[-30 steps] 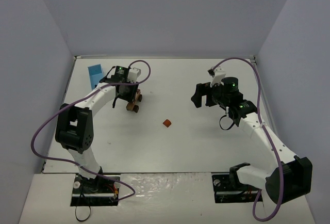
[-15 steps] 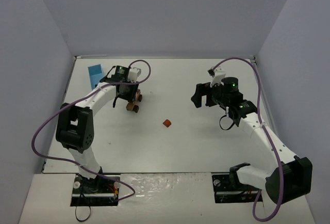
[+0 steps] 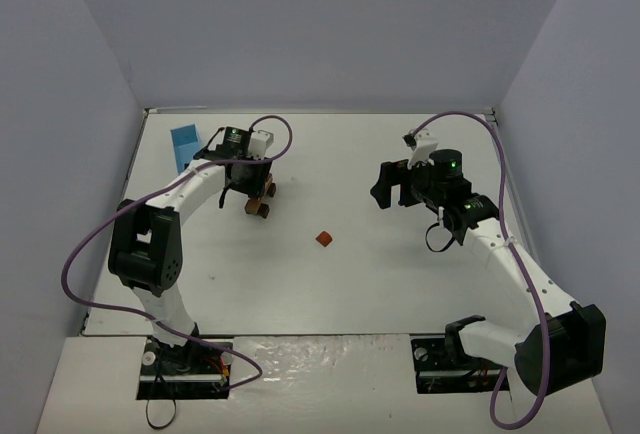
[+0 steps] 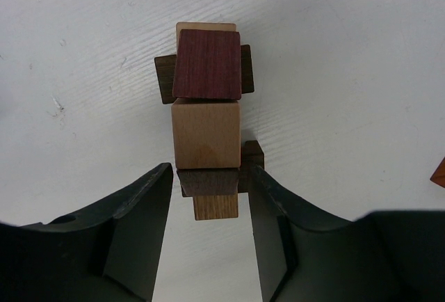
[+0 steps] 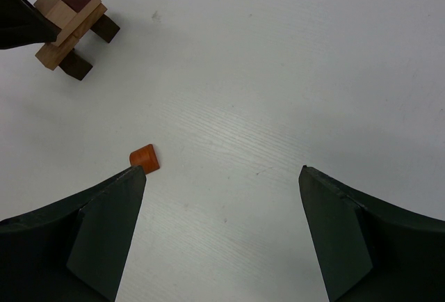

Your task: Build the wood block tower

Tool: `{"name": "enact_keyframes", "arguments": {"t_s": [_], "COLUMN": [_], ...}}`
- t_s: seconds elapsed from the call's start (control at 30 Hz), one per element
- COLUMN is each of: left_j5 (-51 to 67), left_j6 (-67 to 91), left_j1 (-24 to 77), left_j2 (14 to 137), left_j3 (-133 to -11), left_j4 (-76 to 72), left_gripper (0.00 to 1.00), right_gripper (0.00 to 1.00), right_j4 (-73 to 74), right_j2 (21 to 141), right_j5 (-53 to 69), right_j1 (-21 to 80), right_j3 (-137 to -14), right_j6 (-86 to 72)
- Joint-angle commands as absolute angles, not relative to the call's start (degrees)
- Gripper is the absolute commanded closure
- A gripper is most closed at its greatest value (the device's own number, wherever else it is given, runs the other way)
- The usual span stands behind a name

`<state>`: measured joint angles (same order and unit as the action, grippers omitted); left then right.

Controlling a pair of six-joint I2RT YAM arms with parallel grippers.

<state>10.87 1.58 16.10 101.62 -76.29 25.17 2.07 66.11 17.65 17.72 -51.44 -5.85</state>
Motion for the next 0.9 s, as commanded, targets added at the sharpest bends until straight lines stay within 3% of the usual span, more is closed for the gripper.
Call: {"name": "enact_keyframes", "arguments": {"t_s": [0.0,0.2,0.43,0.7,0.87], "left_j5": [10.7,10.1,6.5,5.2,3.0], "left_j6": [1.9,3.1,8.9,25.3,37.2], "left_j1": [15.8,15.8,15.8,17.4,23.8], "left_j2": [99.7,96.2,88.4,77.9,74.9], "left_j3": [-79.1,-79.5,-79.2,-72.7,-68.5], "left_j4": [24.0,25.2,27.7,30.5,30.3], "left_gripper": [0.55,0.49,0.34,0.28,0.19], "right_gripper": [0.10,0.10,0.10,0.10,0.10], "right_j4": [-0.3,-0.3,-0.2,-0.2,-0.2], "right_j2": [65.3,65.4,65.9,65.9,65.8], "right_j5": [18.7,19.1,19.0,16.0,13.5], "right_j1": [17.9,17.9,18.6,18.9,18.7], "right_j3": [-53.1,-53.0,-52.8,-52.2,-51.7], "right_j6": [-5.4,-5.3,-5.1,-6.1,-6.9]}}
